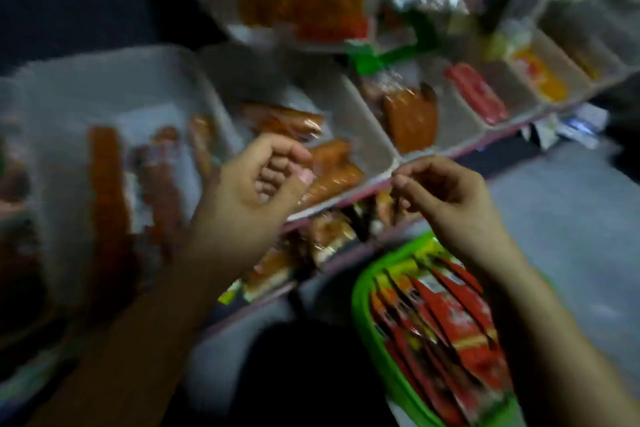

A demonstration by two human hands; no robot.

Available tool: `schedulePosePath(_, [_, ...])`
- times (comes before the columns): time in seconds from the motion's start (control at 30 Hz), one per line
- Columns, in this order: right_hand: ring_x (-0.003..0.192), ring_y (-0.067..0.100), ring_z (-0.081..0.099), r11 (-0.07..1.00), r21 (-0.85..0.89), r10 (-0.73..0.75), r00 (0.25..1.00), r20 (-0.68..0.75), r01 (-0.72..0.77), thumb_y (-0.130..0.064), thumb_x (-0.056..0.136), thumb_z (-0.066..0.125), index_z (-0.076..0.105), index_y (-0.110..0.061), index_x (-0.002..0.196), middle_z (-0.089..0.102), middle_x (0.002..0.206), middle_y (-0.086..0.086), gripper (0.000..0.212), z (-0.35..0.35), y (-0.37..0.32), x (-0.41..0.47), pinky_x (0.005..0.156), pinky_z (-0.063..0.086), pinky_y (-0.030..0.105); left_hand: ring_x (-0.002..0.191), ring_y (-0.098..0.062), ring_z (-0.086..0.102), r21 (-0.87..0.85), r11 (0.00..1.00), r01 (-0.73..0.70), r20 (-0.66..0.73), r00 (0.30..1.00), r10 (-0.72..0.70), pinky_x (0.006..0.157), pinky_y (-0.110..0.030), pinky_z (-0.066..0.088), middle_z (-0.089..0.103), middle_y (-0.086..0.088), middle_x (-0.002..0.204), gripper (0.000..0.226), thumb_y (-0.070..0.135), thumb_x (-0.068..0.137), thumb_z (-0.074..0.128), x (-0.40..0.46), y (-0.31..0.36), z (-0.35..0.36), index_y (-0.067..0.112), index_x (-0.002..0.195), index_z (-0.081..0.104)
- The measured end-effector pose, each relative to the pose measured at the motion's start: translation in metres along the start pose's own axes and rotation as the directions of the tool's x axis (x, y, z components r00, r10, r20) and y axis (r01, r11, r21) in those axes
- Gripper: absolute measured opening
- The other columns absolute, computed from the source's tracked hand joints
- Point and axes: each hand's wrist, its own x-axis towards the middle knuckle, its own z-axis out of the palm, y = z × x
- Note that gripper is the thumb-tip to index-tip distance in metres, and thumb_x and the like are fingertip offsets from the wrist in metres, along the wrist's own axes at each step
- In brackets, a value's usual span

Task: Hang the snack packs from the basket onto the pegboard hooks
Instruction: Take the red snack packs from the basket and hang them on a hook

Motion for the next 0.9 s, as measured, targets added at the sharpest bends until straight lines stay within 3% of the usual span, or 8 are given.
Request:
schedulePosePath(0.2, [0.060, -0.001, 0.057, 0.910, -0.194, 0.346, 0.929, -0.128, -0.366, -0.011, 0.088, 0.064, 0.064, -0.021, 0.074, 0.066, 0.063, -0.012, 0.017, -0.089, 0.131, -0.075, 0.063, 0.045, 0.026, 0.062, -0.001, 0.053, 0.074, 0.981, 0.177, 0.283, 0.940, -0.191, 0.060, -0.009, 0.043, 0.059, 0.009, 0.069, 0.019, 0.016, 0.080, 0.065, -0.027, -0.070, 0.125, 0.034, 0.081, 0.059])
schedulePosePath(0.3, [0.079, 0.023, 0.066, 0.767, -0.438, 0.474, 0.874, -0.108, -0.470, -0.017, 0.085, 0.067, 0.068, -0.013, 0.085, 0.071, 0.081, 0.007, 0.004, -0.104, 0.190, -0.098, 0.073, 0.051, 0.039, 0.061, 0.000, 0.054, 0.164, 0.941, 0.297, 0.350, 0.874, -0.337, 0.063, -0.019, 0.043, 0.059, 0.010, 0.070, 0.032, 0.003, 0.083, 0.065, -0.044, -0.120, 0.163, 0.034, 0.078, 0.058])
schedulePosePath(0.33, [0.087, 0.028, 0.066, 0.707, -0.522, 0.502, 0.859, -0.105, -0.477, -0.019, 0.085, 0.068, 0.068, -0.011, 0.092, 0.071, 0.089, 0.011, 0.011, -0.106, 0.205, -0.102, 0.077, 0.050, 0.038, 0.059, 0.002, 0.054, 0.194, 0.924, 0.331, 0.365, 0.850, -0.381, 0.063, -0.022, 0.042, 0.058, 0.011, 0.068, 0.031, 0.003, 0.083, 0.065, -0.049, -0.135, 0.173, 0.033, 0.077, 0.059])
schedulePosePath(0.47, [0.112, 0.035, 0.053, 0.522, -0.760, 0.501, 0.861, -0.094, -0.387, -0.036, 0.084, 0.065, 0.058, -0.009, 0.121, 0.057, 0.120, 0.019, 0.046, -0.109, 0.253, -0.094, 0.092, 0.042, 0.037, 0.061, -0.006, 0.054, 0.261, 0.870, 0.418, 0.400, 0.773, -0.492, 0.066, -0.026, 0.044, 0.057, 0.009, 0.066, 0.029, 0.003, 0.084, 0.063, -0.058, -0.180, 0.215, 0.030, 0.075, 0.058])
schedulePosePath(0.6, [0.126, 0.033, 0.044, 0.344, -0.832, 0.541, 0.816, -0.203, -0.435, -0.049, 0.086, 0.057, 0.044, -0.013, 0.135, 0.045, 0.138, 0.013, 0.061, -0.111, 0.287, -0.084, 0.101, 0.037, 0.042, 0.077, -0.016, 0.055, 0.299, 0.813, 0.500, 0.374, 0.722, -0.582, 0.073, -0.024, 0.042, 0.067, -0.024, 0.092, 0.012, 0.002, 0.086, 0.062, -0.049, -0.208, 0.254, 0.004, 0.097, 0.066])
schedulePosePath(0.7, [0.111, 0.031, 0.056, 0.258, -0.890, 0.429, 0.870, -0.243, -0.375, -0.047, 0.091, 0.050, 0.056, -0.012, 0.116, 0.060, 0.121, 0.011, 0.044, -0.109, 0.301, -0.087, 0.087, 0.043, 0.037, 0.077, -0.014, 0.059, 0.278, 0.620, 0.734, 0.379, 0.509, -0.773, 0.066, -0.023, 0.045, 0.066, -0.016, 0.104, 0.040, 0.010, 0.089, 0.063, -0.038, -0.218, 0.273, 0.001, 0.126, 0.051])
schedulePosePath(0.8, [0.096, 0.030, 0.063, 0.177, -0.964, 0.363, 0.923, -0.125, -0.200, -0.040, 0.096, 0.041, 0.058, -0.008, 0.109, 0.065, 0.109, 0.011, 0.039, -0.100, 0.305, -0.091, 0.071, 0.039, 0.032, 0.072, -0.013, 0.059, 0.191, 0.427, 0.884, 0.361, 0.341, -0.868, 0.064, -0.020, 0.048, 0.066, -0.011, 0.096, 0.023, 0.017, 0.085, 0.069, -0.033, -0.216, 0.289, 0.005, 0.103, 0.060])
schedulePosePath(0.9, [0.088, 0.028, 0.066, 0.170, -0.982, 0.367, 0.930, -0.017, -0.085, -0.026, 0.098, 0.041, 0.058, -0.010, 0.103, 0.069, 0.101, 0.007, 0.024, -0.100, 0.300, -0.090, 0.061, 0.033, 0.029, 0.062, -0.014, 0.044, 0.248, 0.426, 0.870, 0.245, 0.369, -0.896, 0.065, -0.025, 0.042, 0.059, -0.008, 0.086, 0.015, 0.022, 0.082, 0.072, -0.034, -0.212, 0.301, 0.014, 0.082, 0.059])
